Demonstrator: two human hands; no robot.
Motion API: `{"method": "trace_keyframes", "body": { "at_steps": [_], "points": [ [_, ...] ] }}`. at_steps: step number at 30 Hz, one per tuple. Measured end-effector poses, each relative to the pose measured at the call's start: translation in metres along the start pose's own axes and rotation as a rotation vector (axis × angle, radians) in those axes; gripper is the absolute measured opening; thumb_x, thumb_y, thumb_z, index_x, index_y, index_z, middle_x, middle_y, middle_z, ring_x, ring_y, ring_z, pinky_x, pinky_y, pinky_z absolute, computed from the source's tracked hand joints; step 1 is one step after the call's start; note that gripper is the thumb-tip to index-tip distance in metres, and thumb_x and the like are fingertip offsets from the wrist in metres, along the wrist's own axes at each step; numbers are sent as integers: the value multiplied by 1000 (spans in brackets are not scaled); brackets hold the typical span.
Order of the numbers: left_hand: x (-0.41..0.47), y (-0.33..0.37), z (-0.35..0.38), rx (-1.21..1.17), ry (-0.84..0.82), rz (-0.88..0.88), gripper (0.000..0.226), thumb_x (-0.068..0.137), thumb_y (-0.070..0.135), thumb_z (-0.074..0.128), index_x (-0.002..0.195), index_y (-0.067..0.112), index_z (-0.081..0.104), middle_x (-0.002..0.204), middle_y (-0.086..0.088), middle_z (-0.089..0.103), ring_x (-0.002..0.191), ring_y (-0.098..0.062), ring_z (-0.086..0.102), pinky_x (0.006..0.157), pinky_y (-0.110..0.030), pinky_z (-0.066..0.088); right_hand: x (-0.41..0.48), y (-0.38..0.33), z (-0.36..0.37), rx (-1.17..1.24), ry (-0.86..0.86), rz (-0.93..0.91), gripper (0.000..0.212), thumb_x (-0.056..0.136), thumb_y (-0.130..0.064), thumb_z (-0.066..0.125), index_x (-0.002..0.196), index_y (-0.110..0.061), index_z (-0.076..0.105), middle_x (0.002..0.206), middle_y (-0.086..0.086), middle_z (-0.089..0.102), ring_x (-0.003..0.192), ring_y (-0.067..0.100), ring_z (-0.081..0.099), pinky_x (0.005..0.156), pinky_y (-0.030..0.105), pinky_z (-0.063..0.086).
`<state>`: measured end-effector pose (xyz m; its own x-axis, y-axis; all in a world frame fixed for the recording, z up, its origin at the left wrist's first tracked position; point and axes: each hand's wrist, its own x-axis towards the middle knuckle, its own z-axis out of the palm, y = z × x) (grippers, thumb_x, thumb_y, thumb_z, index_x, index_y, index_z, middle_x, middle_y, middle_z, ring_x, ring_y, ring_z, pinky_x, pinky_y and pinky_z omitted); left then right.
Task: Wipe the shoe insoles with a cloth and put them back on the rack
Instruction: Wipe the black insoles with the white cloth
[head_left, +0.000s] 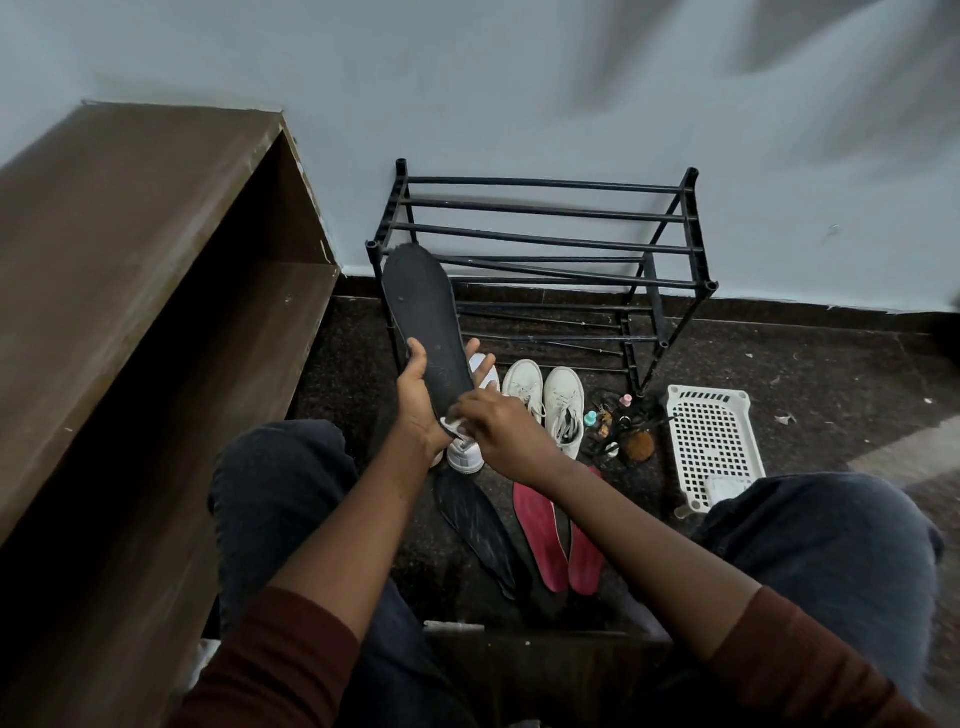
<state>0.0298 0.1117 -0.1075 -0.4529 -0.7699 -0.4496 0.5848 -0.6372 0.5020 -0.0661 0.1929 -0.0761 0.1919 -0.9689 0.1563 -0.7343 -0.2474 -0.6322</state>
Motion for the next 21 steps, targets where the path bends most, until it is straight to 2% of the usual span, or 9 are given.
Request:
{"method": "trace_keyframes", "body": {
  "at_steps": [2,6,8,10,12,14,16,19,21],
  "points": [
    [0,-1,-1,0,0,-54,69,90,67,28,117,9,55,117,-4,60,111,-25,57,87,-41,46,1,2,-5,-23,-27,-57,21,75,10,56,92,4,68,91,20,65,83,35,63,79,26,40],
    [-3,-6,-1,61,-111,-188,91,78,75,39,131,2,52,138,-11,49,124,-26,49,110,-40,34,18,3,-9,-67,63,-25,20,80,5,53,92,3,68,92,21,64,85,36,61,76,36,44],
    [-6,-7,2,47,-157,-217,93,77,79,31,118,2,65,129,-14,56,117,-26,56,105,-40,40,25,1,-10,-44,127,4,20,78,6,53,90,2,68,91,21,64,83,37,61,75,37,45],
    [-6,-5,5,4,-210,-226,96,80,81,24,113,1,68,133,-17,53,121,-29,54,104,-41,41,25,-1,-10,-21,124,-13,22,75,9,52,87,1,68,89,20,65,82,35,61,75,34,43],
    [-4,-3,4,-44,-234,-222,93,83,78,24,115,2,67,136,-20,49,124,-34,51,105,-44,40,20,-3,-8,-8,64,-75,25,73,9,50,87,0,68,90,17,66,84,33,60,79,37,44],
    [-3,-3,1,-58,-233,-215,88,87,73,23,117,1,64,125,-20,57,112,-36,60,99,-45,44,12,-4,-5,-12,15,-158,28,71,9,49,86,-4,69,90,13,67,84,30,61,84,41,45],
    [-2,-4,-1,-86,-224,-198,85,89,70,24,127,0,54,120,-21,60,105,-35,64,96,-45,46,5,-4,-5,-2,-27,-204,30,69,12,51,85,-4,70,91,11,68,84,29,61,85,37,43],
    [-3,-8,-4,-109,-205,-202,83,90,67,27,138,1,42,122,-22,57,104,-35,64,91,-43,53,-1,-1,-11,-9,-112,-252,30,65,16,55,83,-3,70,89,13,68,81,31,62,75,30,45],
    [-5,-9,-3,-80,-217,-227,82,89,65,28,128,-3,53,120,-21,60,105,-34,64,89,-41,54,1,4,-16,-53,-157,-253,29,62,16,55,81,-1,69,86,16,66,77,33,61,71,30,41]
  ]
}}
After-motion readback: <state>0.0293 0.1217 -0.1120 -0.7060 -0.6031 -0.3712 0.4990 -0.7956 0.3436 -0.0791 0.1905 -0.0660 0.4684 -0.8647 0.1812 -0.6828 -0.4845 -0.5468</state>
